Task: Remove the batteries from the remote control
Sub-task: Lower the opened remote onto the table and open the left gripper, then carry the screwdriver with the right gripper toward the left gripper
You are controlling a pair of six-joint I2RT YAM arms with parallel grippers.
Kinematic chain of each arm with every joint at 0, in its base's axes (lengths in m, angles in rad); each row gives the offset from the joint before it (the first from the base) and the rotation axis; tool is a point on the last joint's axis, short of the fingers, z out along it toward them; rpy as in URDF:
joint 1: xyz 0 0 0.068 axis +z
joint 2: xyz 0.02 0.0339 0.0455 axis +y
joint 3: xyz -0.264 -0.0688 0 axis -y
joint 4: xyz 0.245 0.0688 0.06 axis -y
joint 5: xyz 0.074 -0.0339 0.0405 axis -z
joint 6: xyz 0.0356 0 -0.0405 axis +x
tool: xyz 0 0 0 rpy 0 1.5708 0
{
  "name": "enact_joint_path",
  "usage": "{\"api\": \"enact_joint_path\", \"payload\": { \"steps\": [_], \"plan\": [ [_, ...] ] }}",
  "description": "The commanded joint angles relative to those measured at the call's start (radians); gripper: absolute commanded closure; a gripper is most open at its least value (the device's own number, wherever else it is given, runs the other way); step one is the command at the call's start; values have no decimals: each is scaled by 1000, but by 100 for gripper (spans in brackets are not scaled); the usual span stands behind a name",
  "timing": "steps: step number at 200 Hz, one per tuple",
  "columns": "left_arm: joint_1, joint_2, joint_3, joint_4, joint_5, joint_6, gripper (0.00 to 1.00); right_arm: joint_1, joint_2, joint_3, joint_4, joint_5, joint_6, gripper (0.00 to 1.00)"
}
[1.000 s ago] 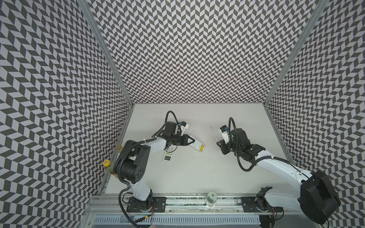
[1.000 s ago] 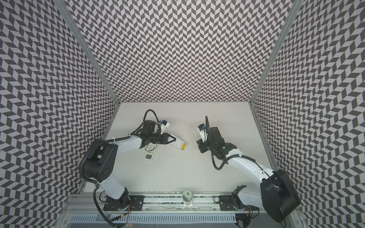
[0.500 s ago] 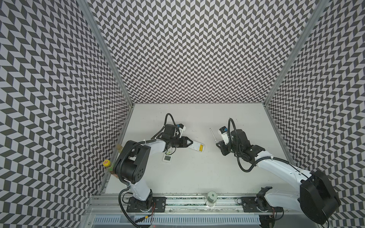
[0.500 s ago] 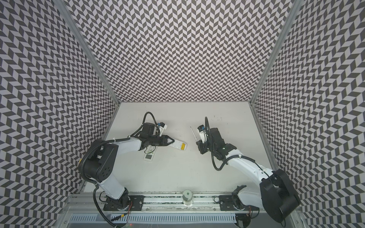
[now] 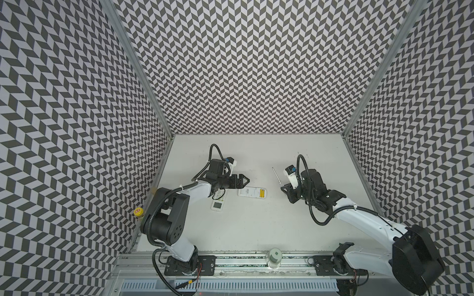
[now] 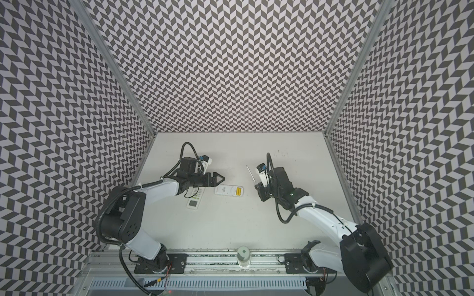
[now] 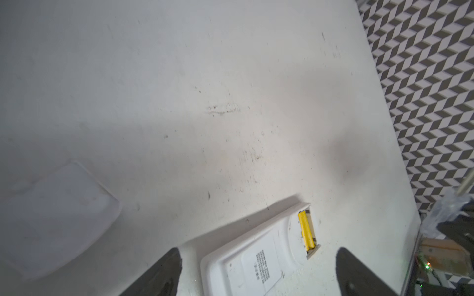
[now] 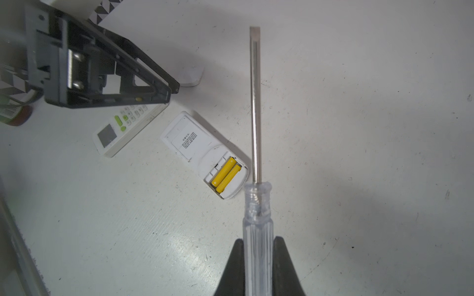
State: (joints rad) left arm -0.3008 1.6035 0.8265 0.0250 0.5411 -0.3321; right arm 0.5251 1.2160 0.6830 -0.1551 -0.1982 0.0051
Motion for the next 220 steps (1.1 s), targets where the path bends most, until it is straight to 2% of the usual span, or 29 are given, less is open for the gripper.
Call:
{"api": "enact_joint_path", "payload": {
  "steps": [1, 30, 71, 91, 127, 180, 220],
  "plan": [
    [35, -66, 11, -6, -12, 49, 0, -1, -23, -8, 86, -30, -32, 94],
    [74, -106, 41, -13, 40, 84, 0, 0, -11, -28, 145, -56, -48, 94],
    [93, -152, 105, -31, 201, 168, 1, 32, 57, -10, 196, -72, -103, 94],
    [107, -172, 99, -40, 260, 190, 1, 56, 97, 20, 196, -38, -122, 94],
    [124, -203, 88, -40, 279, 182, 8, 64, 161, 44, 240, -20, -135, 95],
    [158, -199, 158, -112, 380, 167, 9, 108, 123, 80, 201, 127, -255, 95],
    [169, -173, 191, -109, 478, 87, 11, 150, 54, 36, 254, 238, -368, 95]
  ]
}}
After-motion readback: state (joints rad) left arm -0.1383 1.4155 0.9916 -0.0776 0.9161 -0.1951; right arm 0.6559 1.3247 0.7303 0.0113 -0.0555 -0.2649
